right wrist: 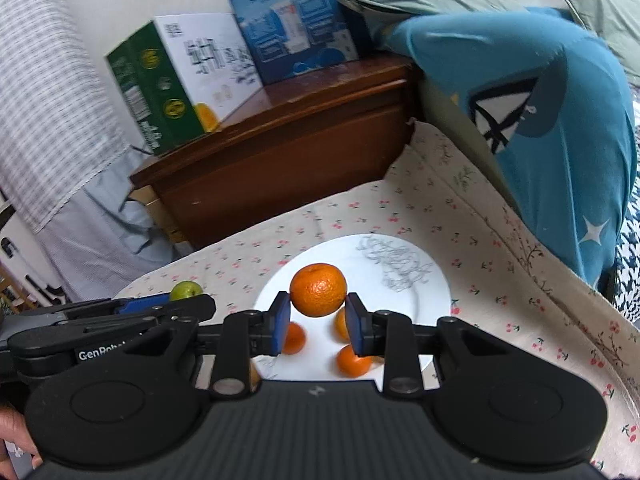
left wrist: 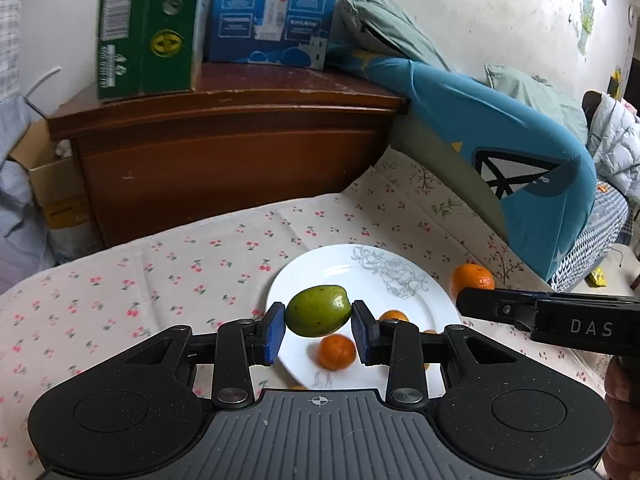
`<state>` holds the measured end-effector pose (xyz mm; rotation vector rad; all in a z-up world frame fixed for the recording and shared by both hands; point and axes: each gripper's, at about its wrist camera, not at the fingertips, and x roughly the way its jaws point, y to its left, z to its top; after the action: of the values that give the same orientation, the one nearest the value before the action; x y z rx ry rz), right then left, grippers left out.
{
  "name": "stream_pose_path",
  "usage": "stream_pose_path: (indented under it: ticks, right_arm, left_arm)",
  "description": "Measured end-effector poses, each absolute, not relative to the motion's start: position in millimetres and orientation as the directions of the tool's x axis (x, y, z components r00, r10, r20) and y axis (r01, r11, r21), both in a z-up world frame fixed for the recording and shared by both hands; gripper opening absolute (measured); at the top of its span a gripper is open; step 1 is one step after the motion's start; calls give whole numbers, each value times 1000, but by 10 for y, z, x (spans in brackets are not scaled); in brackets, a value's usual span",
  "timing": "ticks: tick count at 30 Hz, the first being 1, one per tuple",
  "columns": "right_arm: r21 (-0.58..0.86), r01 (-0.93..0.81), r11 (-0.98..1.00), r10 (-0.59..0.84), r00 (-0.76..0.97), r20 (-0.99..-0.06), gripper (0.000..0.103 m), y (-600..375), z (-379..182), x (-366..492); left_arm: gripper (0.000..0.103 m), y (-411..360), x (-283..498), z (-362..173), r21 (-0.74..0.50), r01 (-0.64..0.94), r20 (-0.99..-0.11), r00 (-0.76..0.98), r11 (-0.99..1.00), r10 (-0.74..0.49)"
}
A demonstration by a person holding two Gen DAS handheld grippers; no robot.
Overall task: Organize fruits
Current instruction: 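Carry the green lime and orange over the white plate with both grippers, then open both grippers to release the lime and orange onto the plate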
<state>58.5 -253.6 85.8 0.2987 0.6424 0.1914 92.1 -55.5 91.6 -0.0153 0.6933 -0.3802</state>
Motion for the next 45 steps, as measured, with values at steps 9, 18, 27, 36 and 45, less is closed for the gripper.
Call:
stream_pose_path:
  ticks: [9, 18, 27, 36, 45]
  right_arm:
    - [322, -28, 946, 231, 756, -613, 30, -2606, 673, 878]
    - [325, 20, 946, 211, 721, -659, 30, -2641, 462, 1081]
    - [334, 41, 942, 207, 713, -670, 32, -2650, 376, 1154]
    - [346, 11, 938, 222, 747, -626, 32, -2634, 524, 1112]
    - [334, -40, 942, 247, 758, -604, 35, -2534, 670, 941]
  left_arm:
    - [33, -788, 1225, 734, -136, 375, -644, 670, 917, -370]
    - [33, -943, 1431, 506, -145, 380, -686, 627, 914, -369]
    - [35, -1017, 1505, 435, -152, 383, -692, 617, 911, -374]
    - [60, -883, 1460, 686, -150, 331, -660, 668, 931, -344]
    - [80, -573, 1306, 1003, -154, 258, -642, 708, 954, -295]
